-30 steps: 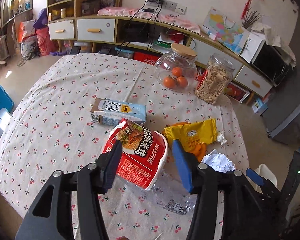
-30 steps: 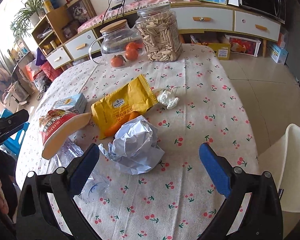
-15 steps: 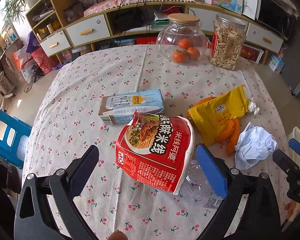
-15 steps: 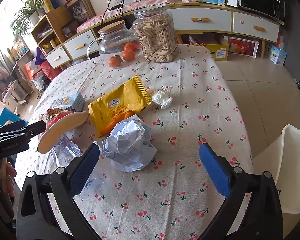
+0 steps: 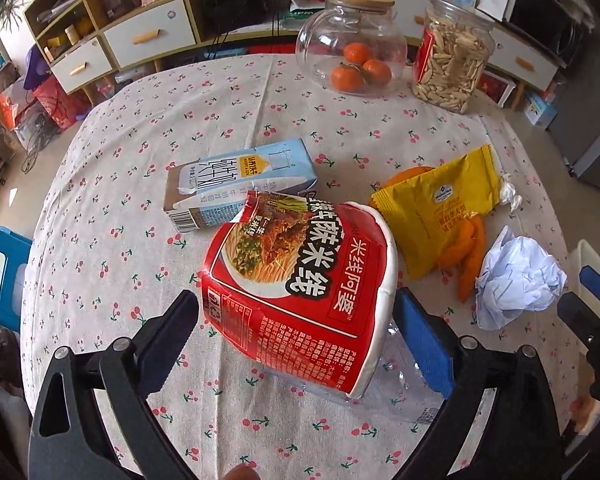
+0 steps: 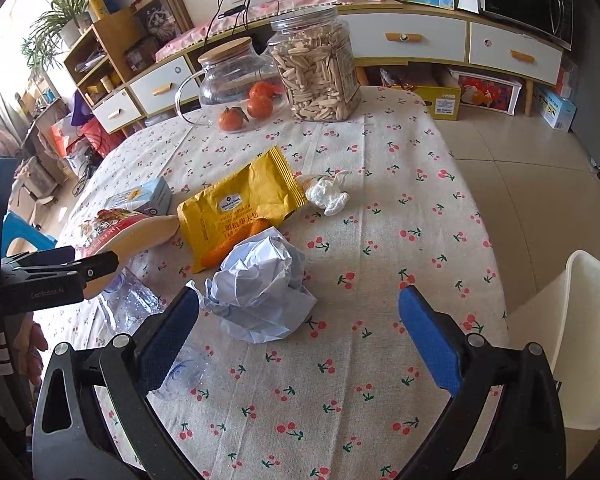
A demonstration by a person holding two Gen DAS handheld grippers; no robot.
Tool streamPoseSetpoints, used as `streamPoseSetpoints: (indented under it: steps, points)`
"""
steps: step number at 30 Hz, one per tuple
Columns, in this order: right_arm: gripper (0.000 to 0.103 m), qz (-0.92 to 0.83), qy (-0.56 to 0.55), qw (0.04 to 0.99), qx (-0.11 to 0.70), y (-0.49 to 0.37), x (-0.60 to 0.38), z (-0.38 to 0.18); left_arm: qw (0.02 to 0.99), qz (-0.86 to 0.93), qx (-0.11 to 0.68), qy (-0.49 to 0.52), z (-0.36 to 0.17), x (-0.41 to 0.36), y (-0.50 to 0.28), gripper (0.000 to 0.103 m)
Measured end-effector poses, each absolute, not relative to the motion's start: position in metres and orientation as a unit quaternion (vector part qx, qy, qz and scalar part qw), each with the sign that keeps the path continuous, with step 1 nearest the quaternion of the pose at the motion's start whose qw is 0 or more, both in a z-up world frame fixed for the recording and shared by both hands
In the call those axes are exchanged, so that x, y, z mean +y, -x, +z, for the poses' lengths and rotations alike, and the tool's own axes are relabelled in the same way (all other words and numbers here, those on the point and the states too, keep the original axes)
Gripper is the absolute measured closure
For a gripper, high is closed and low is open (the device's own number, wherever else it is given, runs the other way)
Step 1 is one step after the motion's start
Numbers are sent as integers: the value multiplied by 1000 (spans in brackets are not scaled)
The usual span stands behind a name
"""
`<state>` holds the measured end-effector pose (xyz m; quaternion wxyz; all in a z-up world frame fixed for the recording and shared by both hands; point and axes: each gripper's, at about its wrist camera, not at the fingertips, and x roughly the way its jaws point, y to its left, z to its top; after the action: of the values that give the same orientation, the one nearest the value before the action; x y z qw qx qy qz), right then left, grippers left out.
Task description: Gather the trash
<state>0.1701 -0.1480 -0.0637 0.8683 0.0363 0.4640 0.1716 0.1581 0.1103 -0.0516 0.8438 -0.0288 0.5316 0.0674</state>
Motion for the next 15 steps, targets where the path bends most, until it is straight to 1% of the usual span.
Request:
streamPoseSetpoints:
  steps: [1, 2, 3, 5, 7, 9, 11, 12, 15]
  points:
    - [7, 171, -36, 868, 465, -170, -148, -64, 845, 67, 529, 32, -49, 111, -158, 28]
    - [7, 170, -35, 868, 465, -170, -148, -64, 845, 66, 529, 35, -48, 111, -158, 46]
    - [7, 169, -35, 868, 466, -170, -148, -65, 845, 68, 529, 35, -48, 111, -158, 54]
    - [7, 169, -38, 867, 467, -171, -149, -65, 845, 69, 530, 32, -48, 111, -158, 56]
    - [7, 170, -37, 867, 467, -171, -148, -65, 847, 73, 525, 34, -46, 111, -156, 62]
    - [7, 170, -37, 867, 466, -171, -147, -64, 853, 71, 516, 40, -42, 112, -154, 86]
    - [7, 171, -37, 867, 466, -171, -146, -65, 859, 71, 505, 48, -36, 114, -152, 95]
    - [7, 171, -37, 867, 466, -171, -146, -65, 861, 72, 501, 50, -34, 114, -151, 96]
    - [7, 170, -36, 868, 466, -171, -145, -65, 863, 73, 496, 56, -32, 116, -151, 96]
